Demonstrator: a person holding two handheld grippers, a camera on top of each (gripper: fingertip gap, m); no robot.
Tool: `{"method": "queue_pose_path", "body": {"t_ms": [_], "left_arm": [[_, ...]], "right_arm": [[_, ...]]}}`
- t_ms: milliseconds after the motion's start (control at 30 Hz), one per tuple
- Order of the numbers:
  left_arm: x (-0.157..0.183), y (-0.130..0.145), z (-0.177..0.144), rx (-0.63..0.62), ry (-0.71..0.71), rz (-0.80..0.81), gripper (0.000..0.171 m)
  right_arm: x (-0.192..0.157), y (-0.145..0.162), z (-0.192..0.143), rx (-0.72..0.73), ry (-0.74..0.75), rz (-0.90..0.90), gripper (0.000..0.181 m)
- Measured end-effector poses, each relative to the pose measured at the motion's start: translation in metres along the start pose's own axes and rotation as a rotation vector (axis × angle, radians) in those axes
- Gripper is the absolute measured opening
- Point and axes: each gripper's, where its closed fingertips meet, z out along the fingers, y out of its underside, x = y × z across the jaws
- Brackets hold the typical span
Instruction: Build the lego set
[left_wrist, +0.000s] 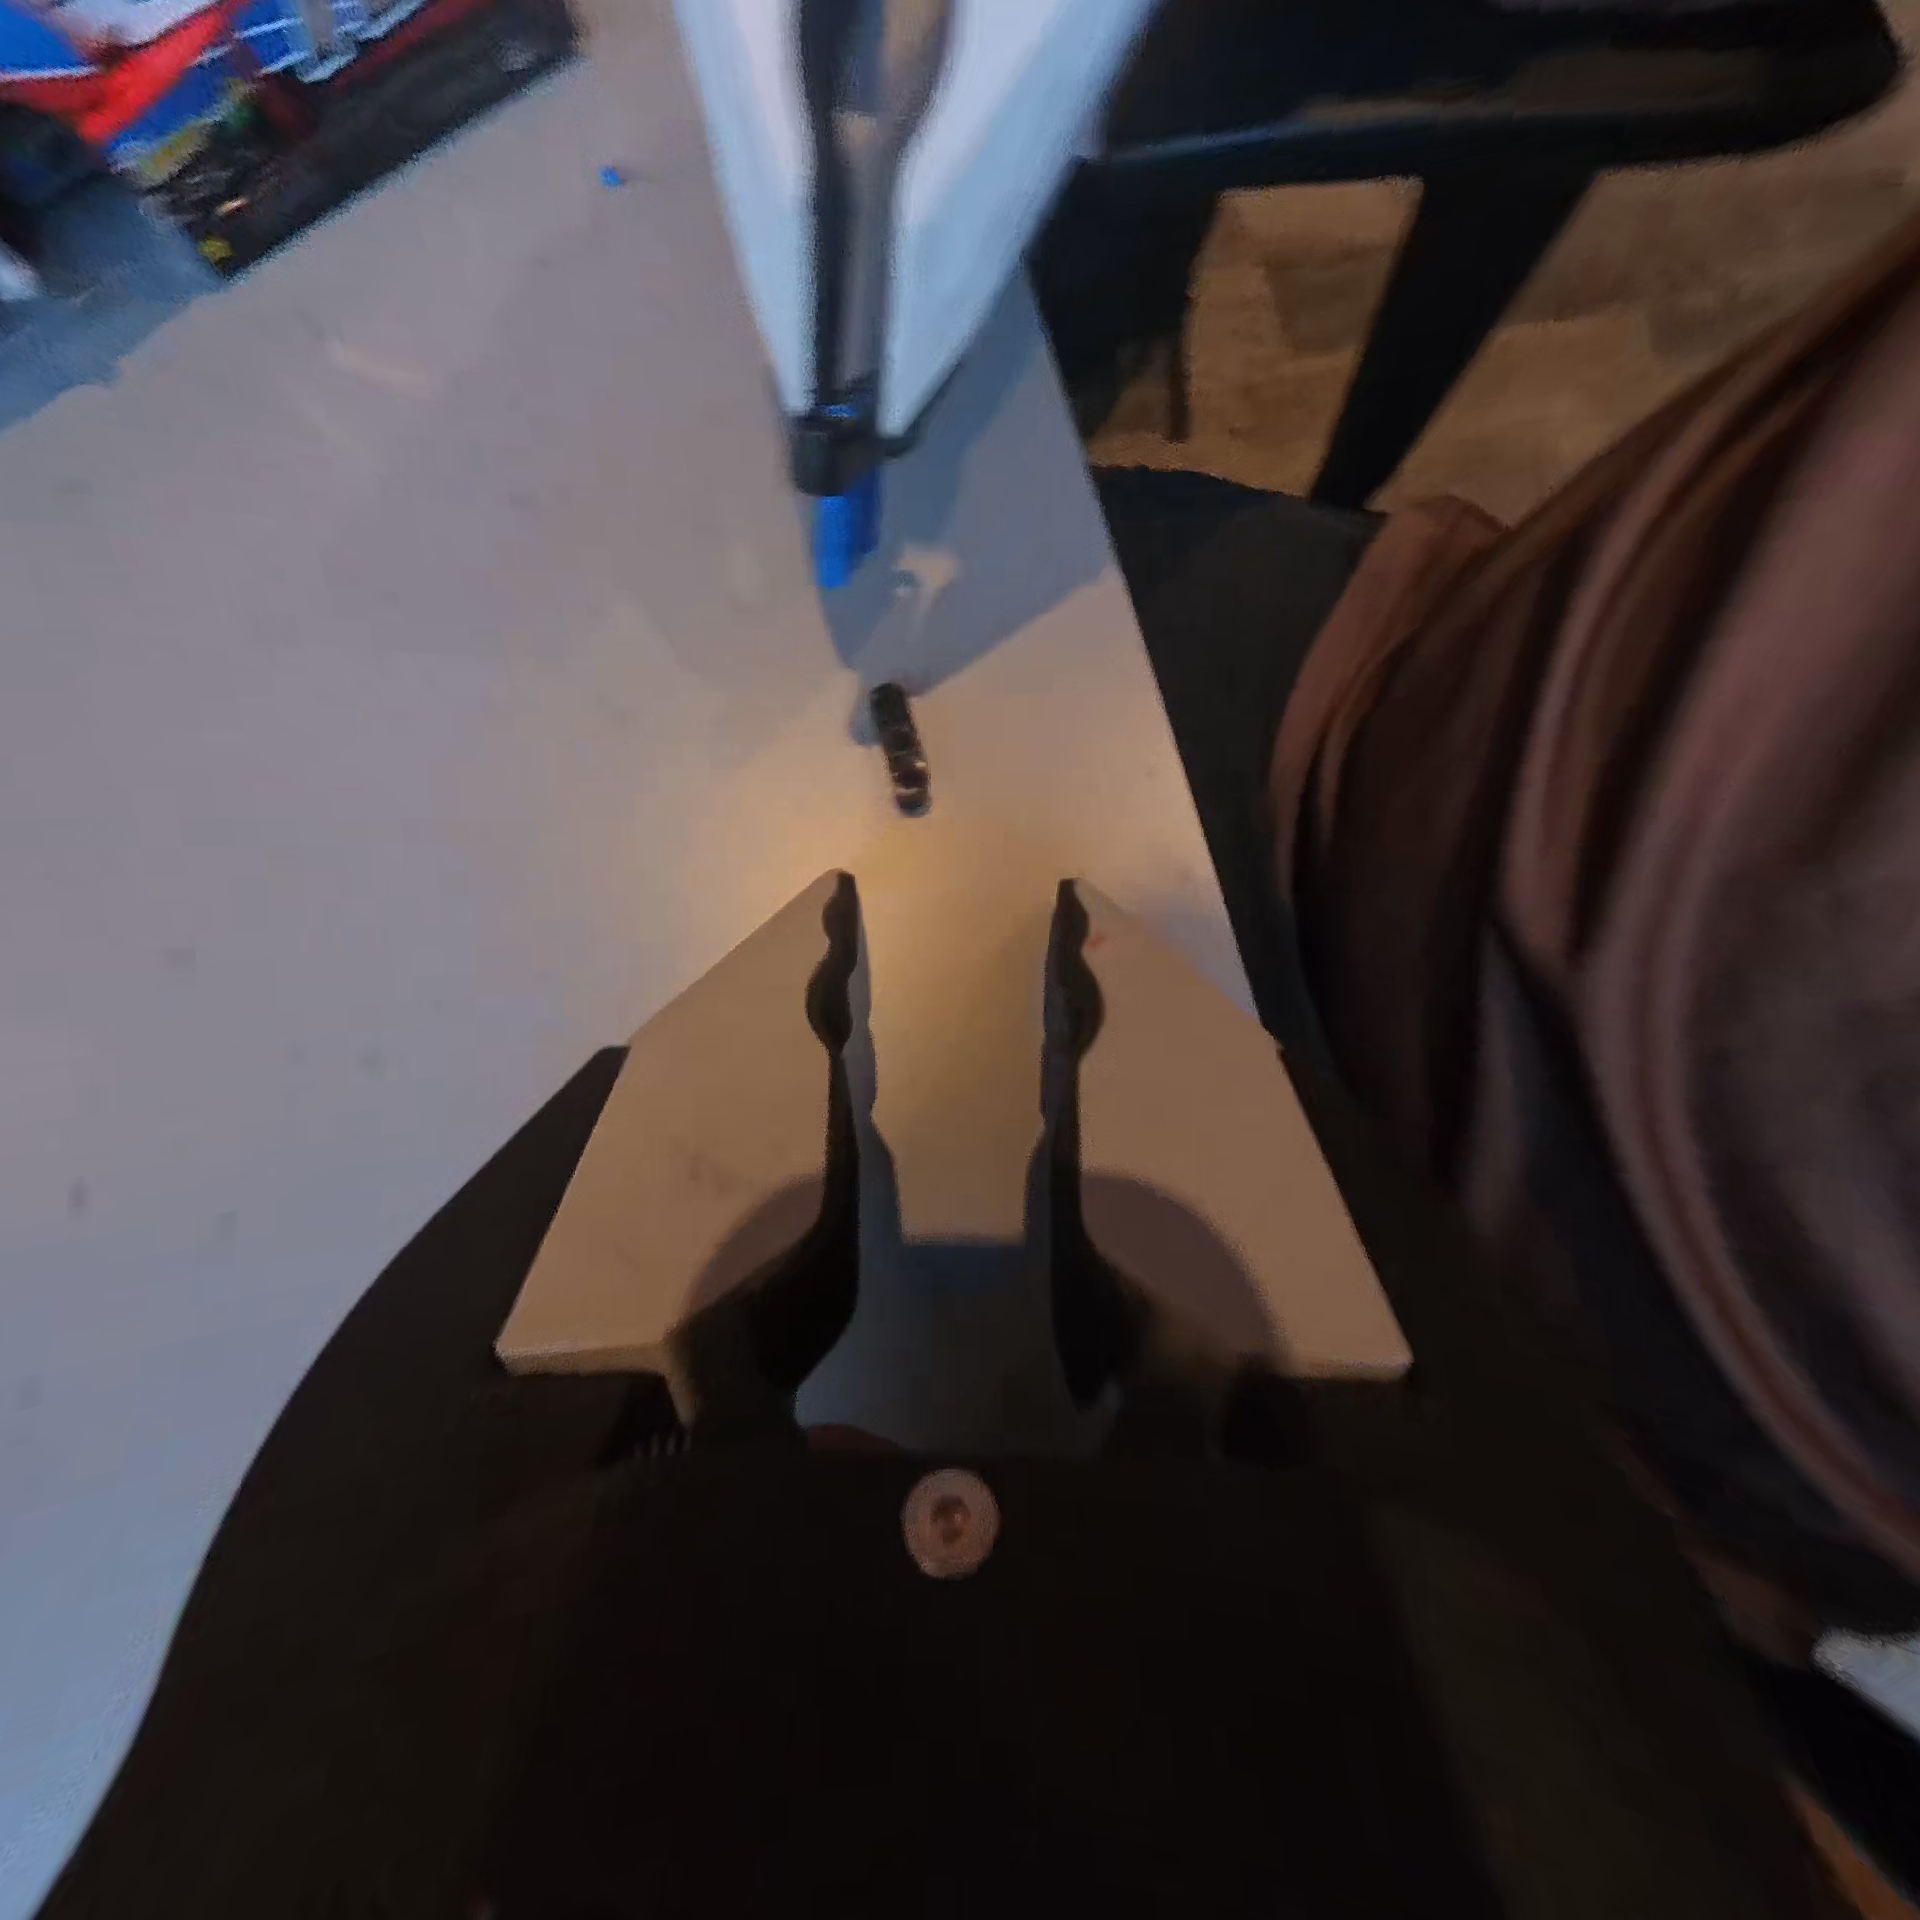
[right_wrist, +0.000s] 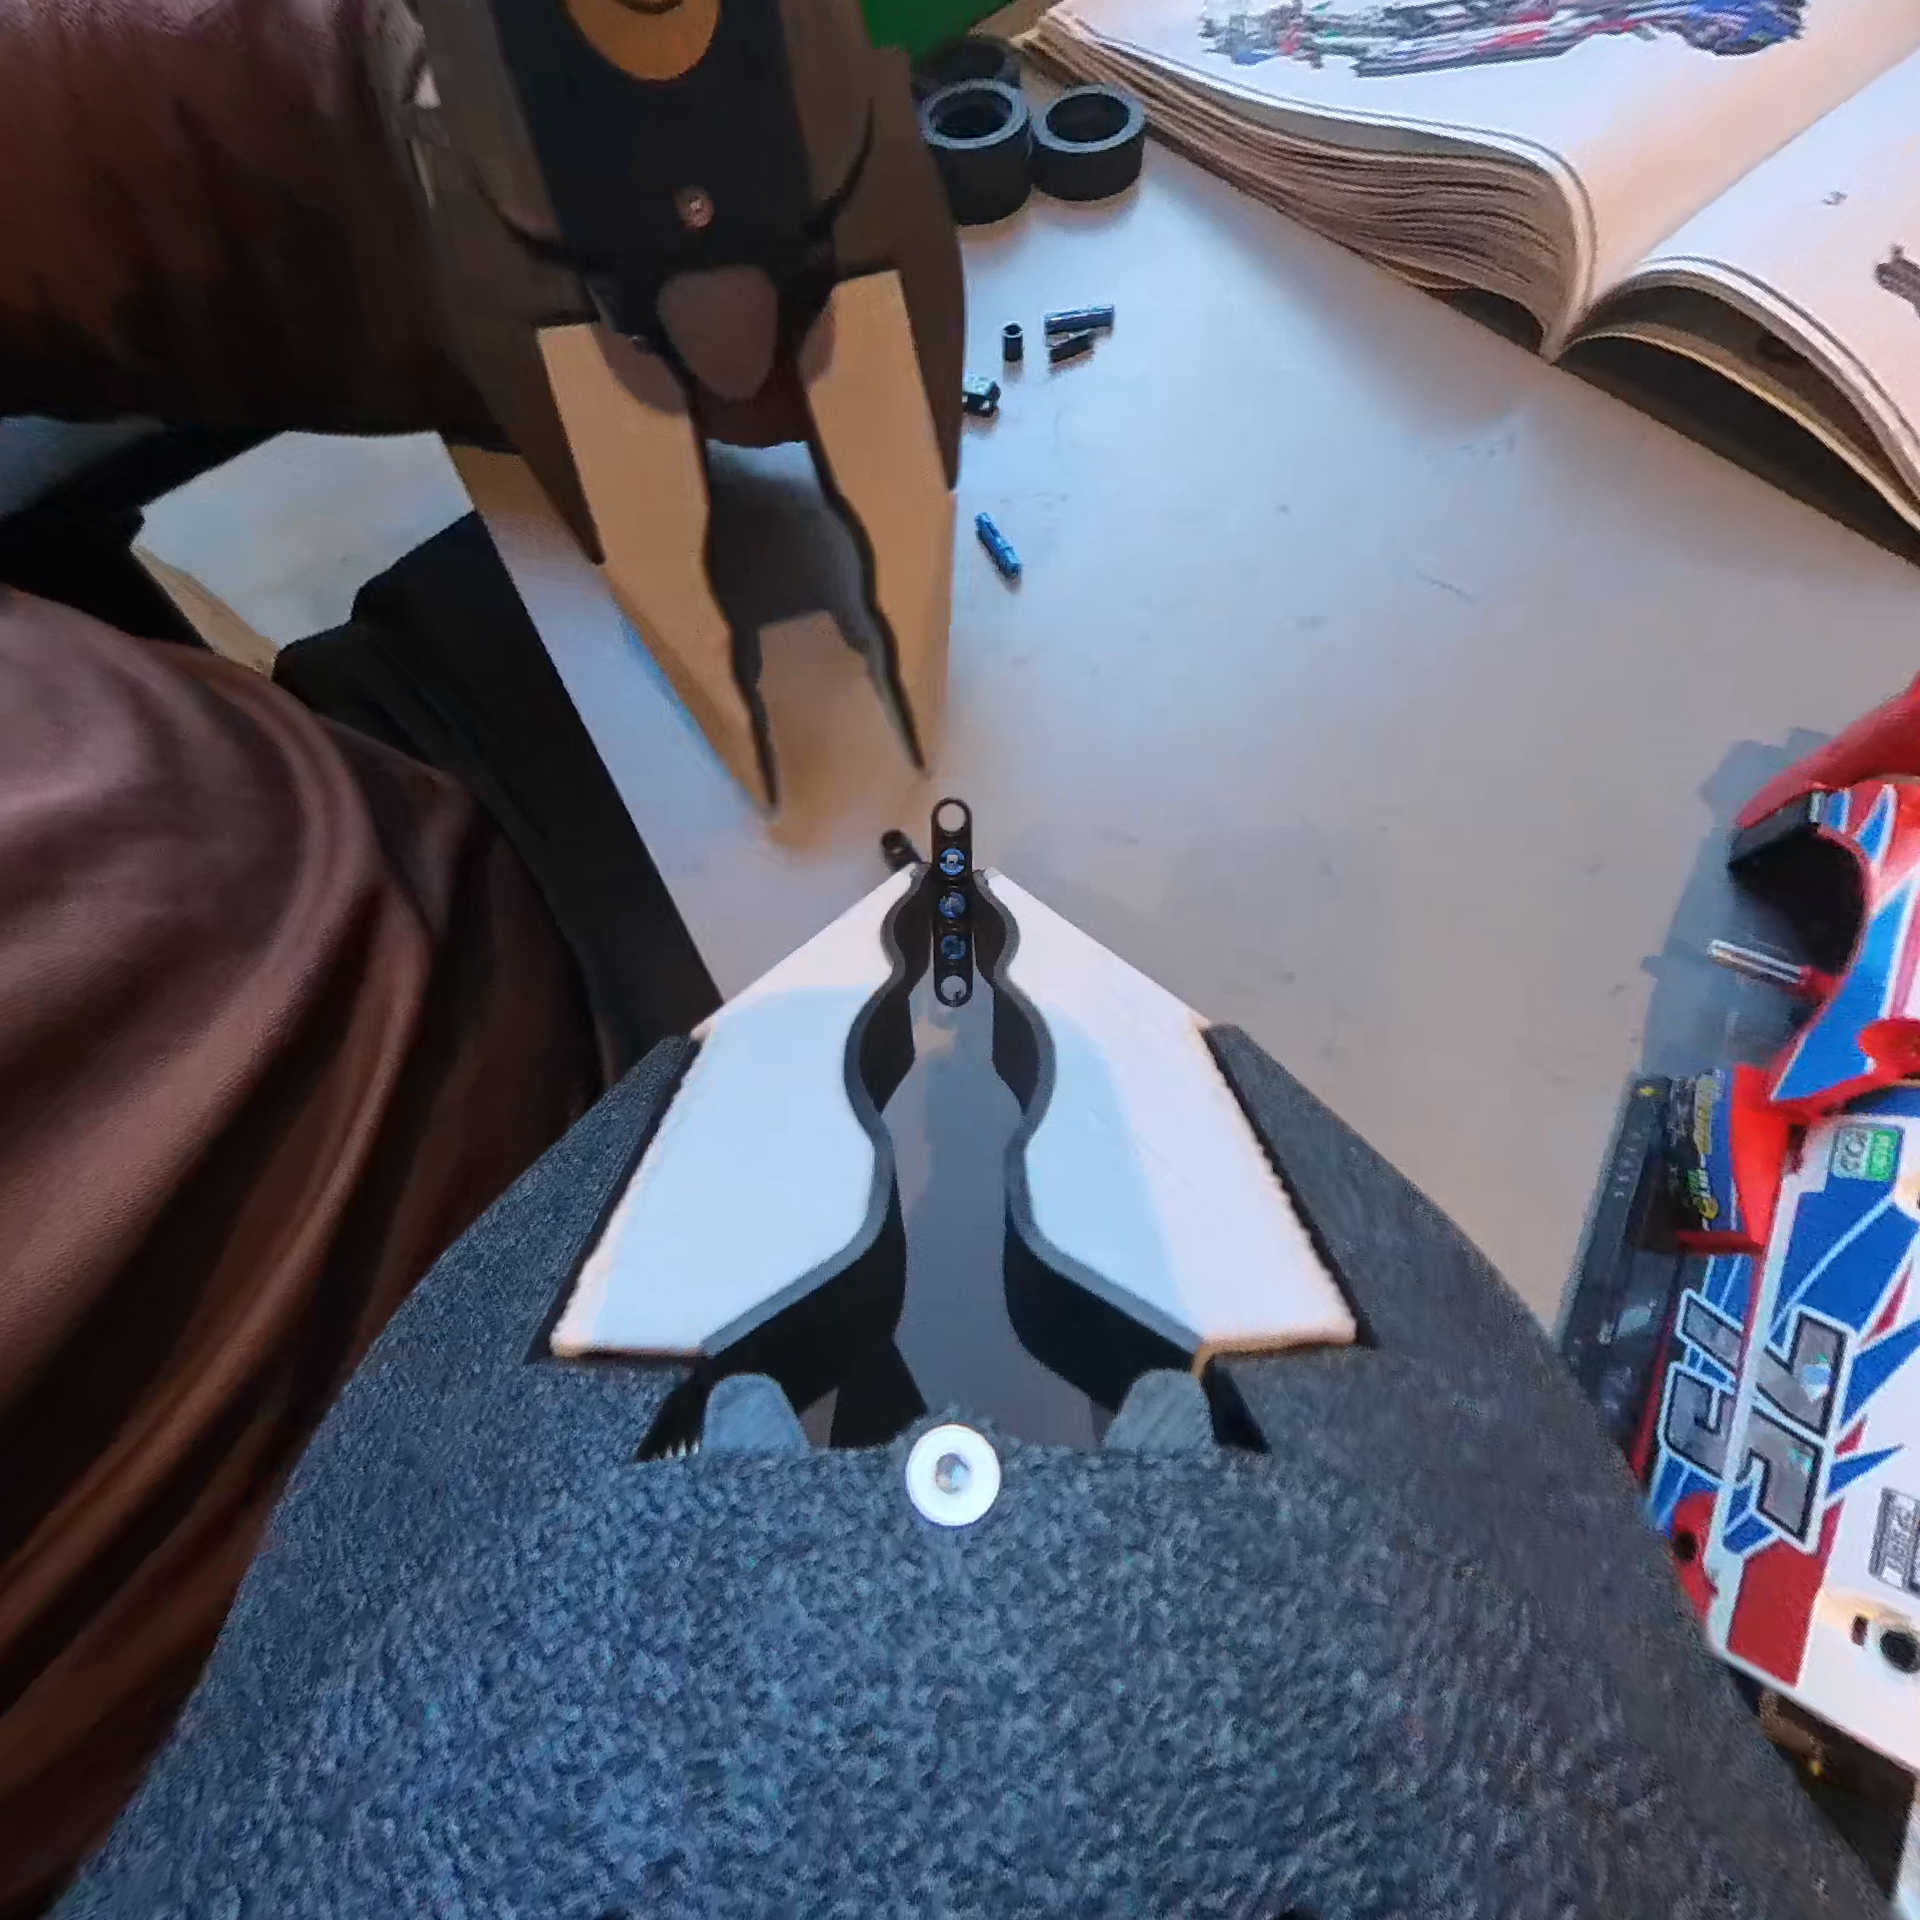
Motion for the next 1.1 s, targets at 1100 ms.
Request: {"method": "queue_pose_path", "body": {"t_ms": [1100], "left_arm": [[-0.004,-0.037,-0.046,0.381,-0.125,-0.181,0.039]], "right_arm": [[-0.015,-0.013,0.013,-0.059,-0.132,-0.176,0.007]]}}
